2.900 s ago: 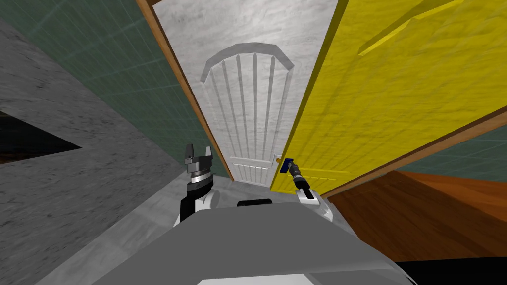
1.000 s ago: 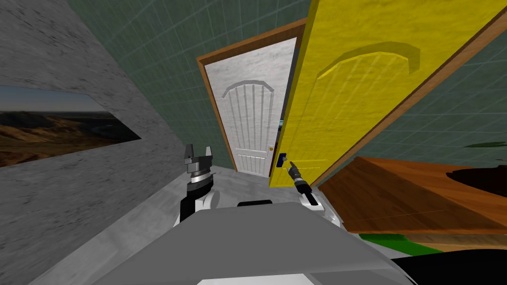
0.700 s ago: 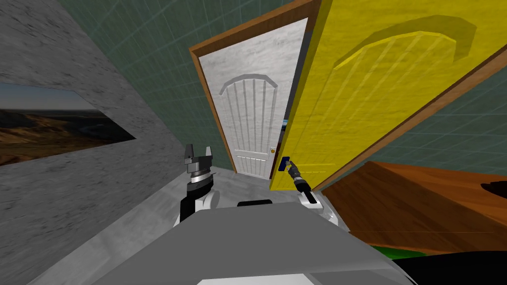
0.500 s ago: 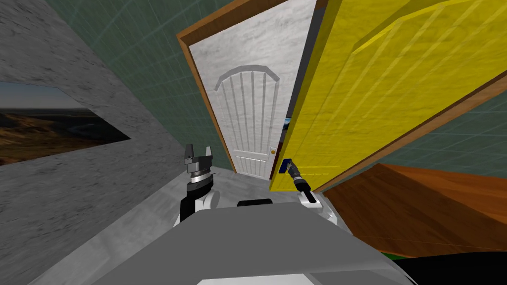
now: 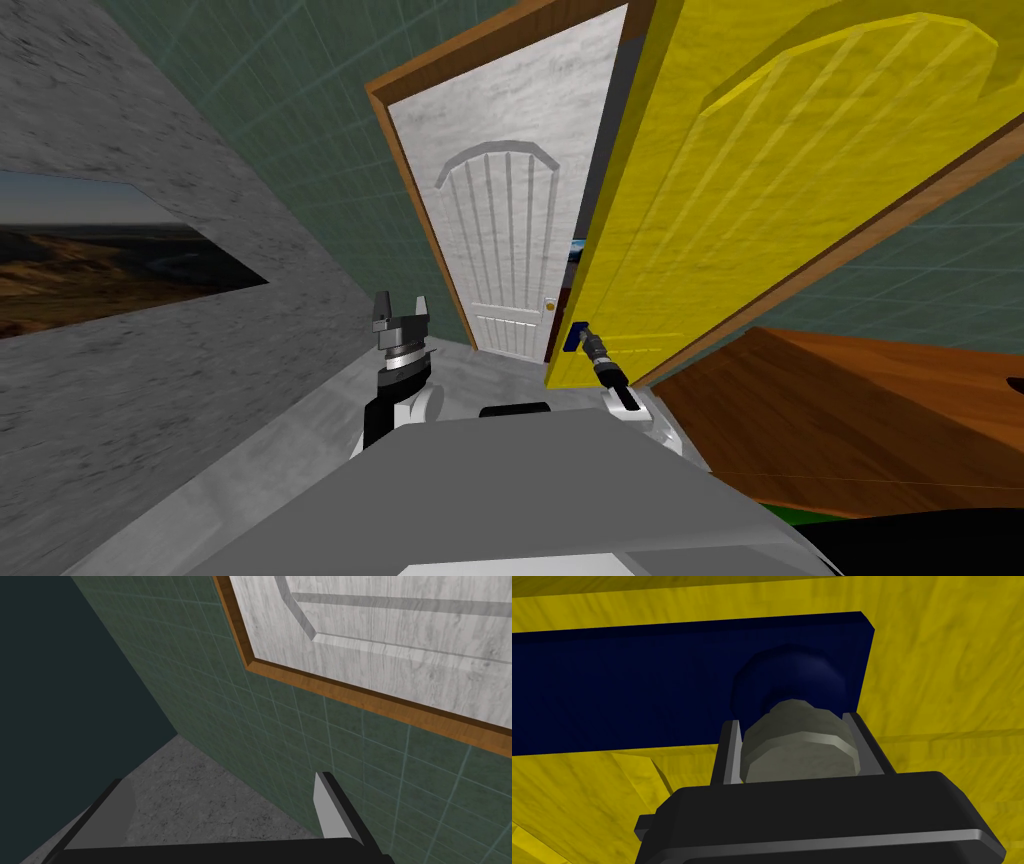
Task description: Pull the door open
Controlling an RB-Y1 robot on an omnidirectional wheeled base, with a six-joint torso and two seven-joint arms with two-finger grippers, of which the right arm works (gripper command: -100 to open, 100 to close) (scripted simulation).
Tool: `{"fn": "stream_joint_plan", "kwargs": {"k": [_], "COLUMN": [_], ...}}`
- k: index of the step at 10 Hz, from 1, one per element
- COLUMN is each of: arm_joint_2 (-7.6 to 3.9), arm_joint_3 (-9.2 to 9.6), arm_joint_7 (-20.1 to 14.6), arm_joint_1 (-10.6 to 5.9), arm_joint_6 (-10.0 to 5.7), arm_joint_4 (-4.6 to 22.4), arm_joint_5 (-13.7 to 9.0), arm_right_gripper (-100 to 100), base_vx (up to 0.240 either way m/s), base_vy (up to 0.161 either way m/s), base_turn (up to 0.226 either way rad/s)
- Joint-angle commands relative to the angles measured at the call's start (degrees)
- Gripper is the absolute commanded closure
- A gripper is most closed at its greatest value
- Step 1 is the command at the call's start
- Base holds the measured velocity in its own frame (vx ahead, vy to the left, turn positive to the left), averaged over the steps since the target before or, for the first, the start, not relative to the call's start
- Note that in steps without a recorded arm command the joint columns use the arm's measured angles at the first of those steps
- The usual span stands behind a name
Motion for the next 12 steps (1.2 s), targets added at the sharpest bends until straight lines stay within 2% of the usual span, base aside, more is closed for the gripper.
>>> {"fn": "stream_joint_plan", "kwargs": {"k": [1,2,7,8,11,12], "arm_joint_2": [0.1,-0.95,-4.28,-5.31,-7.1,-6.73], "arm_joint_3": [0.16,0.6,2.65,3.28,4.39,3.95], "arm_joint_7": [-0.07,-0.95,-4.24,-5.25,-7.03,-6.54], "arm_joint_1": [-0.08,0.79,3.35,4.14,5.52,5.53], "arm_joint_6": [-0.13,-1.01,-4.57,-5.67,-7.59,-6.93], "arm_joint_4": [-0.11,-0.14,-0.72,-0.9,-1.21,-1.2], "arm_joint_5": [-0.02,0.16,0.69,0.86,1.15,1.07], "arm_right_gripper": [100,100,100,100,100,100], "base_vx": [-0.006,-0.121,-0.217,-0.239,-0.222,-0.091], "base_vy": [0.001,-0.064,-0.1,-0.096,-0.091,-0.055], "base_turn": [-0.001,0.147,0.166,0.189,0.139,0.033]}}
